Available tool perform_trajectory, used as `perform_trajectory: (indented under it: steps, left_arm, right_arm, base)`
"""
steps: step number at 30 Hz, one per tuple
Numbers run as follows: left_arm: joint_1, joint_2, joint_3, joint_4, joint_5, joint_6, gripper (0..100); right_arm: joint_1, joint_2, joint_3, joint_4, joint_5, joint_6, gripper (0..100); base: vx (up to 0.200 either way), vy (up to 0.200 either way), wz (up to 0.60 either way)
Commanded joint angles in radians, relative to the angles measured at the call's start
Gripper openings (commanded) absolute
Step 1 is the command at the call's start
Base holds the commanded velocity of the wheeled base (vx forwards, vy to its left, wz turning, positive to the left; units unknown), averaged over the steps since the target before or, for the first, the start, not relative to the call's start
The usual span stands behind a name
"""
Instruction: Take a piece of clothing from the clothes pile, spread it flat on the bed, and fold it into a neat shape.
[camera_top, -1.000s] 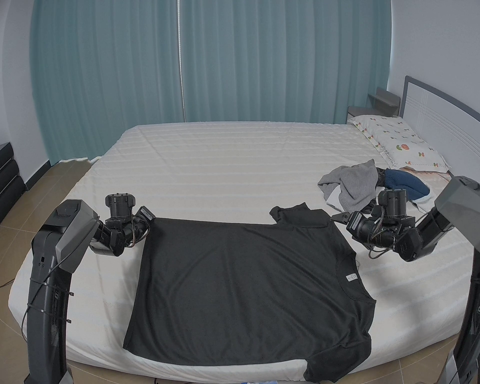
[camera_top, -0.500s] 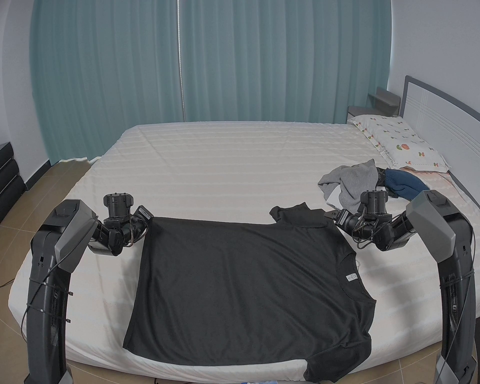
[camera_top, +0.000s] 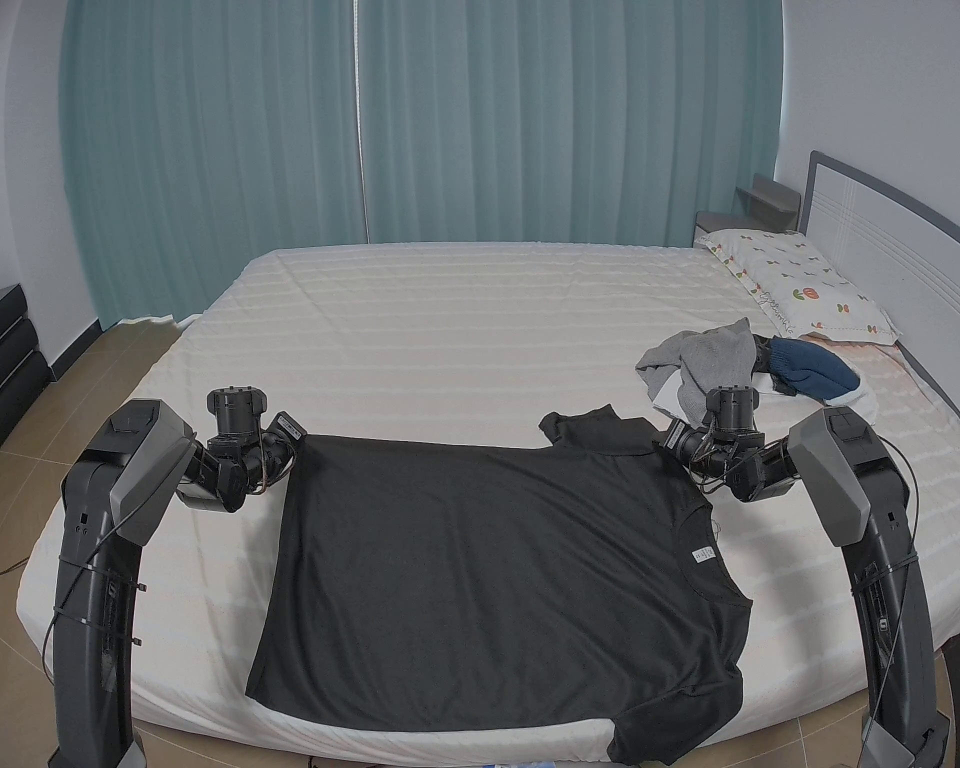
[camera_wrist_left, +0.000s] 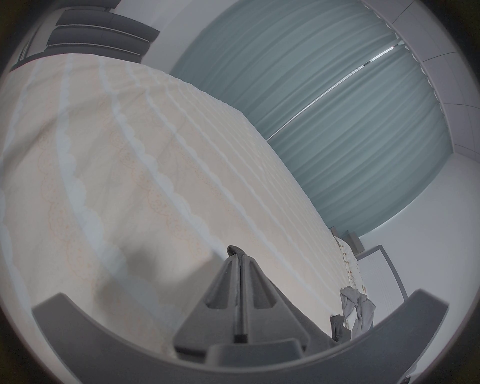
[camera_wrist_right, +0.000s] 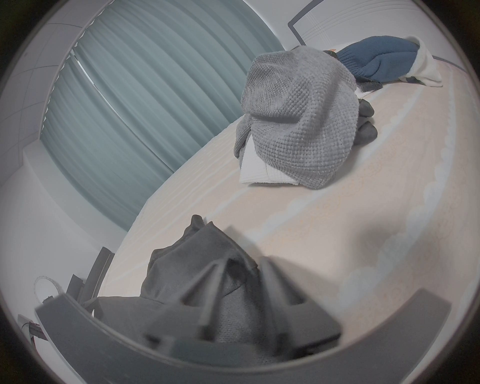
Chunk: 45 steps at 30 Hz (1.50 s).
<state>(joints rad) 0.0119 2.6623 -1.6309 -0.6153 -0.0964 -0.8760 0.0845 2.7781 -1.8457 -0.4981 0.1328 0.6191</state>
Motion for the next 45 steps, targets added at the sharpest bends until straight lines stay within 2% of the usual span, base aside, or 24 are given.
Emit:
perform_trajectory:
  steps: [1, 5, 11, 15, 22, 27, 37, 45]
  left_arm:
    - [0.0, -0.001, -0.003, -0.001, 0.001, 0.0, 0]
    - [0.0, -0.002, -0.007, -0.004, 0.001, 0.0, 0]
    - [0.003, -0.004, -0.03, -0.003, 0.015, 0.0, 0]
    - [0.005, -0.005, -0.043, -0.009, 0.017, -0.001, 0]
    - [0.005, 0.021, -0.053, -0.1, 0.027, -0.011, 0]
    - [0.005, 0.034, -0.063, -0.103, 0.027, -0.011, 0]
    - [0.003, 0.071, -0.098, -0.095, 0.027, -0.011, 0]
    - [0.002, 0.08, -0.098, -0.092, 0.026, -0.008, 0]
  right_arm:
    - [0.003, 0.009, -0.007, -0.002, 0.001, -0.001, 0]
    - [0.001, 0.006, -0.056, -0.011, -0.002, 0.004, 0]
    - [-0.006, 0.011, -0.153, -0.011, -0.05, 0.005, 0]
    - [-0.014, 0.014, -0.154, -0.014, -0.056, 0.005, 0]
    - [-0.022, 0.011, -0.154, -0.085, -0.062, -0.001, 0]
    - [-0.026, -0.008, -0.154, -0.123, -0.059, -0.004, 0]
    - [-0.028, 0.038, -0.154, -0.123, -0.051, -0.052, 0]
    - [-0.028, 0.078, -0.154, -0.123, -0.05, -0.055, 0]
  base:
    - [0.0, 0.0, 0.0]
    - [0.0, 0.0, 0.0]
    - [0.0, 0.0, 0.0]
    - [0.0, 0.0, 0.0]
    - [0.0, 0.0, 0.0]
    - [0.0, 0.0, 0.0]
    - [0.0, 0.0, 0.0]
    - [0.0, 0.0, 0.0]
